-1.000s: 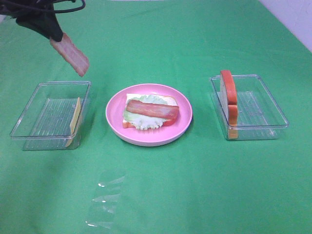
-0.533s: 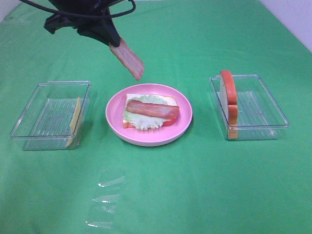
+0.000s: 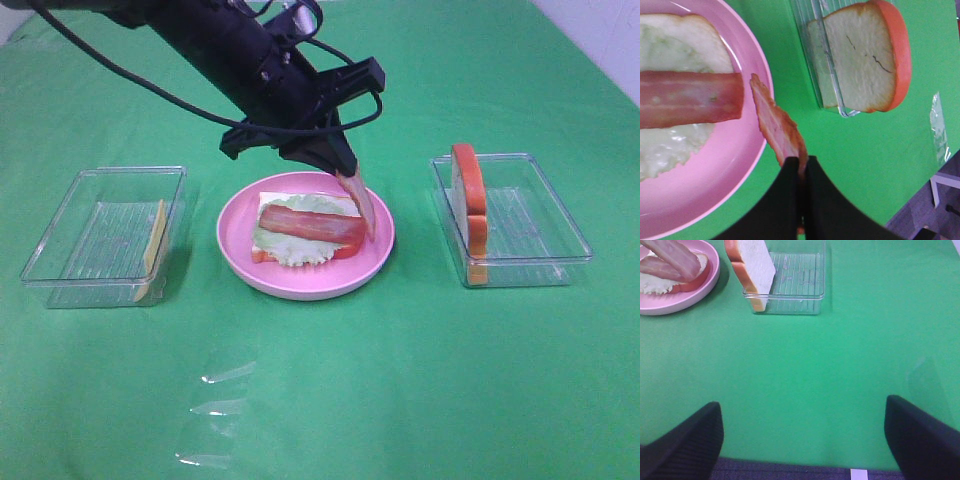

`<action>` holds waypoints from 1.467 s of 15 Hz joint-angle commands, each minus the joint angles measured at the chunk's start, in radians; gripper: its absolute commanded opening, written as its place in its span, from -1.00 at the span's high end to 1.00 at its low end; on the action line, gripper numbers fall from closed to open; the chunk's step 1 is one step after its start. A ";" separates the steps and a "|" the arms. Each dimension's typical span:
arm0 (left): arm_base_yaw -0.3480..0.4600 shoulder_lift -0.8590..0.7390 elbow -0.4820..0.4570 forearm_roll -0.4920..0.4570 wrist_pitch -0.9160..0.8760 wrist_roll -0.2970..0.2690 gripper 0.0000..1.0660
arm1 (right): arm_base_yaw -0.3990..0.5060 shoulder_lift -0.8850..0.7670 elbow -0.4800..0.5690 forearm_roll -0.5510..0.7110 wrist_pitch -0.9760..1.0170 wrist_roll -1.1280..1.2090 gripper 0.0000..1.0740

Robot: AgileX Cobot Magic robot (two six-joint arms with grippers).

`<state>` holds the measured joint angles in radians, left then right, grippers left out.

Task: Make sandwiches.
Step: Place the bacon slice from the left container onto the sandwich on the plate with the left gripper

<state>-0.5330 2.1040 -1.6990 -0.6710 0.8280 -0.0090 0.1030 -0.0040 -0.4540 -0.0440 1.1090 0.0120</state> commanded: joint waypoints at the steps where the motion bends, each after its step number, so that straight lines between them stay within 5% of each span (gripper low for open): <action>1: -0.007 0.055 -0.004 -0.110 -0.014 0.108 1.00 | -0.002 -0.028 -0.004 0.001 -0.005 -0.002 -0.57; 3: -0.006 0.083 -0.004 -0.069 -0.013 0.133 1.00 | -0.002 -0.028 -0.004 0.001 -0.005 -0.002 -0.57; 6: -0.006 0.091 -0.004 0.067 -0.015 0.063 1.00 | -0.002 -0.028 -0.004 0.001 -0.005 -0.002 -0.57; 9: -0.006 0.091 -0.004 0.346 -0.015 -0.073 1.00 | -0.002 -0.028 -0.004 0.001 -0.005 -0.002 -0.57; 11: -0.006 0.091 -0.004 0.422 -0.030 -0.108 1.00 | -0.002 -0.028 -0.004 0.001 -0.005 -0.002 -0.57; 18: -0.006 0.103 -0.004 0.472 -0.099 -0.098 1.00 | -0.002 -0.028 -0.004 0.001 -0.005 -0.002 -0.57; 19: -0.006 0.107 -0.004 0.487 -0.084 -0.101 0.85 | -0.002 -0.028 -0.004 0.001 -0.005 -0.002 -0.57; 21: -0.006 0.100 -0.004 0.556 -0.072 -0.161 -0.02 | -0.002 -0.028 -0.004 0.001 -0.005 -0.002 -0.57; 22: -0.006 0.098 -0.004 0.573 -0.072 -0.173 -0.30 | -0.002 -0.028 -0.004 0.001 -0.005 -0.002 -0.57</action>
<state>-0.5370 2.2090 -1.6990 -0.1070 0.7490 -0.1640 0.1030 -0.0040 -0.4540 -0.0440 1.1090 0.0120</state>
